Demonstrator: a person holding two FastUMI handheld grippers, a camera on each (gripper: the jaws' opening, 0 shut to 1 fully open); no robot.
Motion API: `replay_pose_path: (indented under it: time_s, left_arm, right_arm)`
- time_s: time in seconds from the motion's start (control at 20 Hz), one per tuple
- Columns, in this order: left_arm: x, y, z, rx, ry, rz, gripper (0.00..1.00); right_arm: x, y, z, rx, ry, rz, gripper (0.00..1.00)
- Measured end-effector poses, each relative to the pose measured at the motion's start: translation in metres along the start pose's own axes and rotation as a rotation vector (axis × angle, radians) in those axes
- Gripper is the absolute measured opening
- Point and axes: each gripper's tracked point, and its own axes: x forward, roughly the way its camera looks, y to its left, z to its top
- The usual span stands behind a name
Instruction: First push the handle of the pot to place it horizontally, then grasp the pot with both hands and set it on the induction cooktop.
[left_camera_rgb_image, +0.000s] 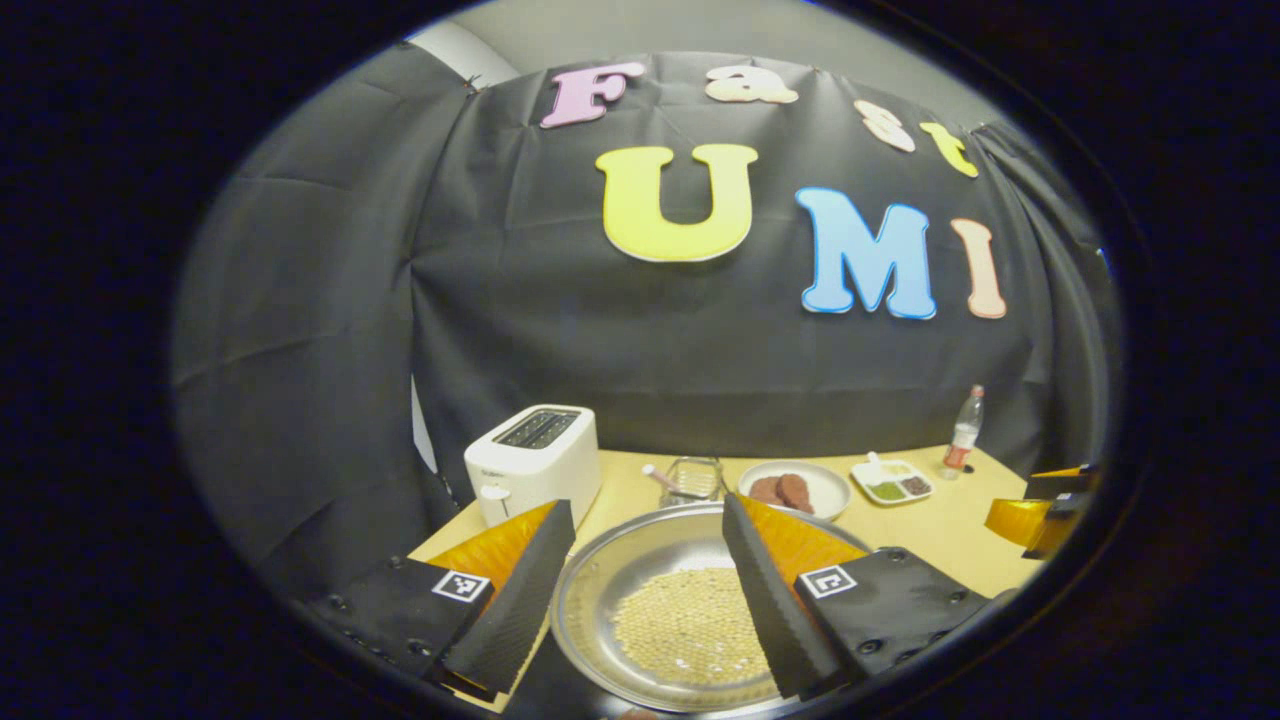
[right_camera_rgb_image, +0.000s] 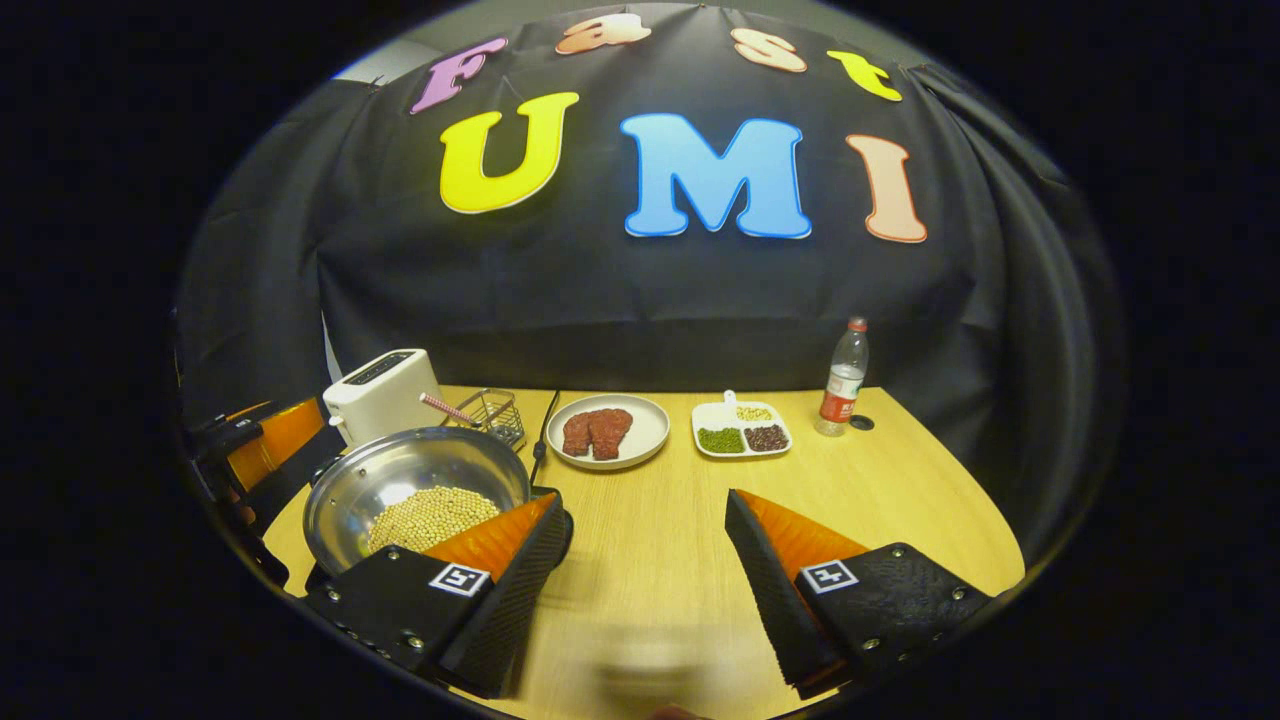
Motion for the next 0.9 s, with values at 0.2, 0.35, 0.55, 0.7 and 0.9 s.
replay_pose_path:
  time_s: [0.2,0.35,0.55,0.7,0.9]
  left_arm:
    - [-0.057,-0.053,0.033,0.008,-0.089,-0.004,0.99]
    - [-0.101,-0.094,0.048,-0.009,-0.124,-0.022,0.99]
    - [-0.158,-0.138,0.066,0.013,-0.178,-0.032,0.96]
    - [-0.194,-0.163,0.077,0.019,-0.21,-0.05,0.99]
    - [-0.224,-0.168,0.092,0.042,-0.256,-0.05,0.96]
  right_arm:
    - [-0.051,-0.042,0.018,-0.011,-0.088,0.005,0.97]
    - [-0.089,-0.075,0.028,-0.006,-0.154,0.004,0.97]
    - [-0.135,-0.115,0.028,-0.003,-0.197,0.002,0.97]
    - [-0.162,-0.137,0.026,-0.018,-0.227,-0.01,0.97]
    - [-0.184,-0.141,0.029,0.0,-0.267,-0.003,0.97]
